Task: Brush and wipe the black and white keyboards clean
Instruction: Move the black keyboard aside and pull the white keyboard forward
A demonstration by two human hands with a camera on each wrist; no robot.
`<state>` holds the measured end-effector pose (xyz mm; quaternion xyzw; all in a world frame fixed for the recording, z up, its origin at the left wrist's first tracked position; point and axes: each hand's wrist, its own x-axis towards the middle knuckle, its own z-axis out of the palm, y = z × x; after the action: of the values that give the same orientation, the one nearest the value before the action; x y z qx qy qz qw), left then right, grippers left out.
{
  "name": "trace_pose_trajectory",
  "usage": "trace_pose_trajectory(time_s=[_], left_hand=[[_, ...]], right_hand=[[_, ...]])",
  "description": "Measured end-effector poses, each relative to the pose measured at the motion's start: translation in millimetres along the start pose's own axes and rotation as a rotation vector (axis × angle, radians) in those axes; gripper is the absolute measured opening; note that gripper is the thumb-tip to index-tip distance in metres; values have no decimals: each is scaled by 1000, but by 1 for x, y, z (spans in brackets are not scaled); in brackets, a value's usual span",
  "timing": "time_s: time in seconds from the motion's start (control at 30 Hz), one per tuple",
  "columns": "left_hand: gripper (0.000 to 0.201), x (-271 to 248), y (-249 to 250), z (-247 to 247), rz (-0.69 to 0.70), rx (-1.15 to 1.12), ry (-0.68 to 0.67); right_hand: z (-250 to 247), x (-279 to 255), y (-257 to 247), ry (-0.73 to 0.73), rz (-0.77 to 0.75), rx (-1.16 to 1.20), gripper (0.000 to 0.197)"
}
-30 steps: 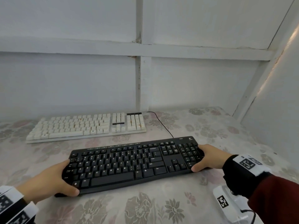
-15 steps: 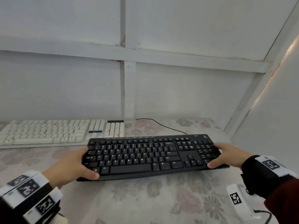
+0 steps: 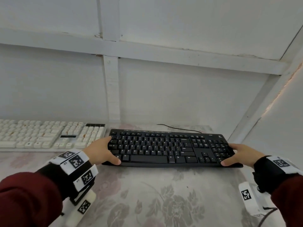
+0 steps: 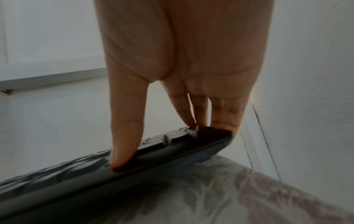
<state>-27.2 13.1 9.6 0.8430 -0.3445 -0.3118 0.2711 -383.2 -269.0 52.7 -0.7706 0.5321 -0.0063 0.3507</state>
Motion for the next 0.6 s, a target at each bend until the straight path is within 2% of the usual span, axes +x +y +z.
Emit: trace_pose_trajectory(time_s=[0.07, 0.13, 0.23, 0.6], left_hand=[[117, 7, 9, 4, -22, 19, 11], [106, 15, 13, 5, -58, 25, 18], [108, 25, 15, 3, -88, 29, 7], [102, 39, 22, -2, -181, 41, 37]], right_hand=[[-3, 11, 1, 3, 0, 21, 62], [-3, 18, -2, 3, -7, 28, 50], [-1, 30, -8, -13, -23, 31, 45], [4, 52, -19, -26, -31, -12, 50]])
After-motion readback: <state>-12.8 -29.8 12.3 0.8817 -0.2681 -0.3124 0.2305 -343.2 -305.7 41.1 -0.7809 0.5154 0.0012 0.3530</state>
